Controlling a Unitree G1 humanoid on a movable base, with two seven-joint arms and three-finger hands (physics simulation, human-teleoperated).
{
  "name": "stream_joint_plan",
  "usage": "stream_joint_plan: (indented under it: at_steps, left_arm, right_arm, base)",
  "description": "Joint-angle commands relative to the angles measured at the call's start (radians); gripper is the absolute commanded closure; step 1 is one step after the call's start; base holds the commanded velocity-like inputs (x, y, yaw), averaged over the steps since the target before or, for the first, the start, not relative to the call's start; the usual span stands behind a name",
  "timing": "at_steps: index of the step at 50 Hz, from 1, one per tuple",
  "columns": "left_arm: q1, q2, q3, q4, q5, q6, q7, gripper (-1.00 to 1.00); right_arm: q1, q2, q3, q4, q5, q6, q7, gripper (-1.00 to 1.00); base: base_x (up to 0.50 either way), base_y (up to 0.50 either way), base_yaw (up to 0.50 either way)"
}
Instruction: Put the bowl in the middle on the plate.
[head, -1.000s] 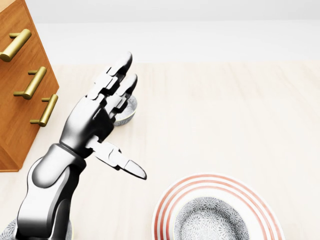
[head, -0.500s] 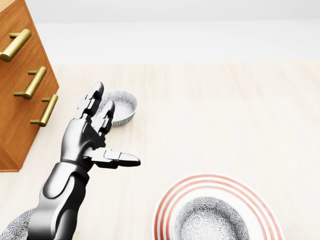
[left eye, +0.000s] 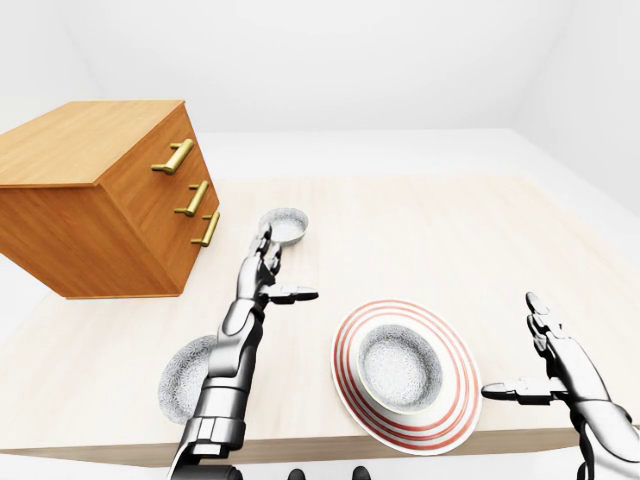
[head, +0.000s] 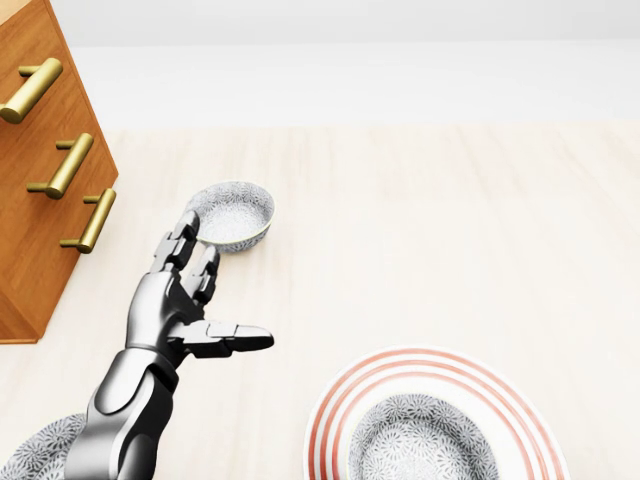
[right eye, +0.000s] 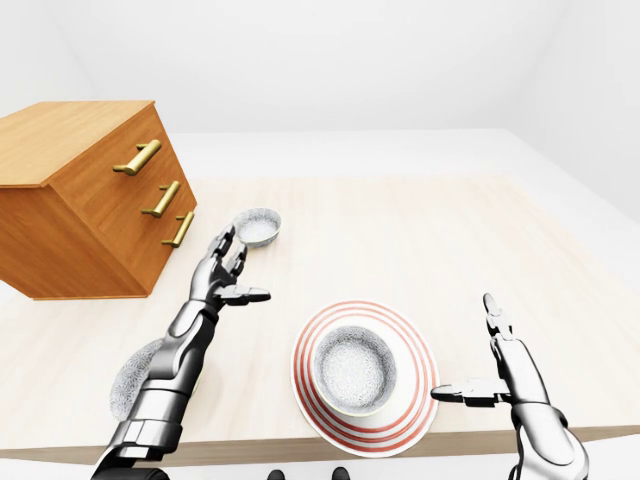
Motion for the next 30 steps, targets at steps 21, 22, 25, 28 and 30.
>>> stream_joint_plan:
  at_steps: [21, 22, 25, 28, 30]
  left_arm:
    - [-0.007, 0.006, 0.003, 0.09, 0.022, -0.079, 0.012, -1.0]
    - [-0.006, 0.006, 0.003, 0.09, 0.023, -0.08, 0.013, -1.0]
    - [0.008, 0.004, -0.005, 0.046, 0.03, -0.052, 0.021, -1.0]
    - [0.007, 0.004, -0.004, 0.052, 0.04, -0.062, 0.021, -1.0]
    - [0.002, 0.004, 0.0, 0.071, 0.039, -0.08, 0.016, -1.0]
  right_arm:
    - [0.002, 0.0, -0.006, -0.006, 0.01, 0.0, 0.001, -1.0]
    - [0.001, 0.0, -0.006, -0.005, 0.01, 0.0, 0.0, -1.0]
    - [0.002, 0.002, -0.008, -0.011, 0.009, 0.0, 0.001, -1.0]
    - [-0.002, -0.001, -0.006, 0.002, 0.004, 0.0, -0.004, -1.0]
    - [0.0, -0.001, -0.005, -0.002, 0.002, 0.0, -0.004, -1.0]
  base:
    - [0.0, 0.0, 0.0]
    - [0.0, 0.0, 0.0]
    - [0.0, 0.0, 0.0]
    - [0.0, 0.0, 0.0]
    - [0.0, 0.0, 0.0]
